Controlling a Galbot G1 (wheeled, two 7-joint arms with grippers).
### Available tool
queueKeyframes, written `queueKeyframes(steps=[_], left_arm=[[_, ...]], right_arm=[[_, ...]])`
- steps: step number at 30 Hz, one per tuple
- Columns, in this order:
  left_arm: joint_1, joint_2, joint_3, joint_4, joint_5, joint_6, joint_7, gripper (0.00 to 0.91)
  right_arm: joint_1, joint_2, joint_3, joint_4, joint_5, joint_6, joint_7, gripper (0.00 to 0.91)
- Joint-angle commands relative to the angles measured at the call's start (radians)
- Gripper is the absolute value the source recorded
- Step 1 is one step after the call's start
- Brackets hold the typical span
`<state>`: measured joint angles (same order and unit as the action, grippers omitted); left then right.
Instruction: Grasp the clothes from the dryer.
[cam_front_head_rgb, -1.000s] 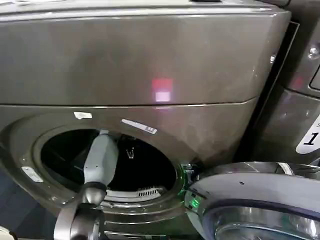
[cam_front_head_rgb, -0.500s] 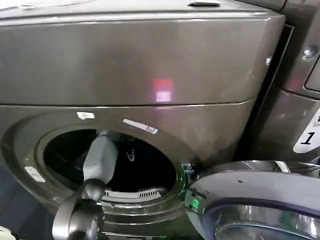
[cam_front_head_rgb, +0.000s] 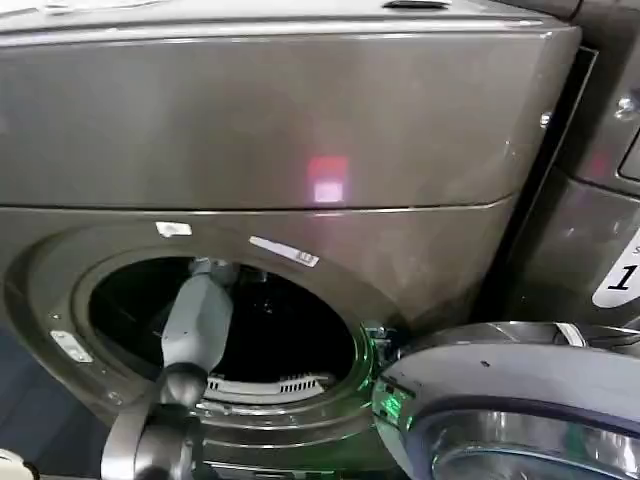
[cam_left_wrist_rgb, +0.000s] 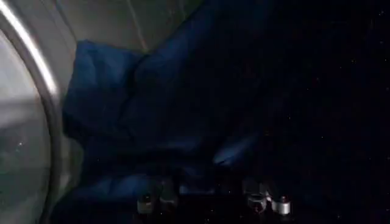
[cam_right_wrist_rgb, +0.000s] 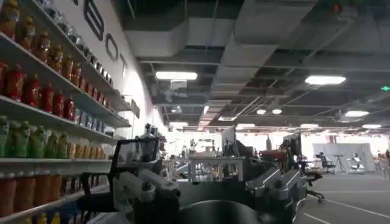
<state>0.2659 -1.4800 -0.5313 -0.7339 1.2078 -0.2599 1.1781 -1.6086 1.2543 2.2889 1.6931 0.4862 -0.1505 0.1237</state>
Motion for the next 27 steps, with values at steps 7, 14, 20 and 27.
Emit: queueKeyframes(steps=[7, 14, 20, 27], left_arm=[[0.011, -0.012, 0.017, -0.159, -0.457, 0.200, -0.454, 0.000], [0.098, -0.049, 0.048, -0.321, -0.737, 0.459, -0.834, 0.000], [0.138, -0.089, 0.083, -0.406, -0.982, 0.547, -1.062, 0.000], [0.128, -0.120, 0.088, -0.375, -1.120, 0.590, -1.181, 0.000]], right_arm=[[-0.001, -0.007, 0.003, 0.013, 0.006, -0.024, 0.010, 0.907], [-0.013, -0.003, 0.005, 0.028, -0.036, 0.012, 0.019, 0.907], [-0.017, -0.009, 0.015, 0.013, -0.034, 0.013, 0.035, 0.907], [-0.029, -0.015, 0.034, -0.011, -0.045, -0.012, 0.044, 0.907]])
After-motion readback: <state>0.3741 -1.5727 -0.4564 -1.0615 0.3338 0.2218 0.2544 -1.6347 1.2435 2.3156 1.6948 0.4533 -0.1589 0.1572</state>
